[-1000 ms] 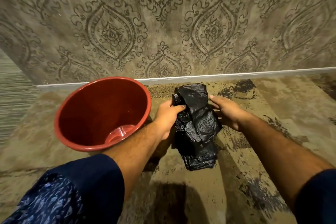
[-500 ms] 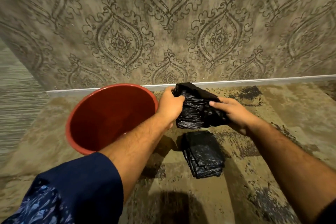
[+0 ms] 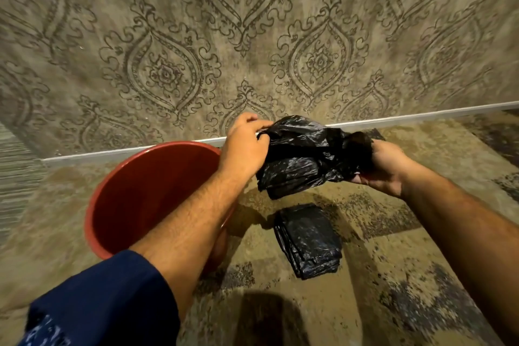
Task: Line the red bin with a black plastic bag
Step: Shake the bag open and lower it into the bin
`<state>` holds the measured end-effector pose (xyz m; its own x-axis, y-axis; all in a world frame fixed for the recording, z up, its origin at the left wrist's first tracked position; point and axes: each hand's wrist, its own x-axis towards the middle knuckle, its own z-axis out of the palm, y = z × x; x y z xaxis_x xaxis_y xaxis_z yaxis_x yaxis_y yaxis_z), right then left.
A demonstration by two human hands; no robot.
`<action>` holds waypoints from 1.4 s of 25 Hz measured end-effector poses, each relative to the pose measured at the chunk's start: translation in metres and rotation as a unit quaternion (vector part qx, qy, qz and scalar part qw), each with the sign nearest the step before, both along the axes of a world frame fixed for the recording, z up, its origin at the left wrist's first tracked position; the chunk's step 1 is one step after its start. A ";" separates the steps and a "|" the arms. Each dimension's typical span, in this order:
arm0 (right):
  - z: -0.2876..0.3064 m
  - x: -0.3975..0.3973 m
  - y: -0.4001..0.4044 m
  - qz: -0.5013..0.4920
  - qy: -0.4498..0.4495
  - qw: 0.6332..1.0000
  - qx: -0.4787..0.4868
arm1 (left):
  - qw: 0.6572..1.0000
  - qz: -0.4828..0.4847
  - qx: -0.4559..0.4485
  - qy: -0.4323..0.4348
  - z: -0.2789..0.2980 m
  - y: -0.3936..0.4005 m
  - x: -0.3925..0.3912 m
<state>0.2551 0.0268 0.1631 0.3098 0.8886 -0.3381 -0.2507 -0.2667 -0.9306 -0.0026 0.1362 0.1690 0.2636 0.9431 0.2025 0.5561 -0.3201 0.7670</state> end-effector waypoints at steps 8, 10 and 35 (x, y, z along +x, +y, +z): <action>0.001 -0.031 -0.024 -0.032 -0.196 0.974 0.107 | 0.992 -0.025 -0.057 -0.113 0.011 0.012 -0.024; 0.003 -0.035 -0.036 -0.003 -0.166 0.981 0.101 | 0.973 -0.037 -0.157 -0.167 0.010 0.012 -0.020; 0.174 -0.189 0.005 0.025 -0.237 0.866 0.439 | 0.903 0.095 0.166 -0.384 0.243 -0.048 -0.171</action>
<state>0.0664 0.0318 0.3373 0.1835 0.7549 0.6297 0.2069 0.5965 -0.7755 -0.1733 0.0887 0.4122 -0.2354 0.8100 0.5370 -0.0307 -0.5585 0.8289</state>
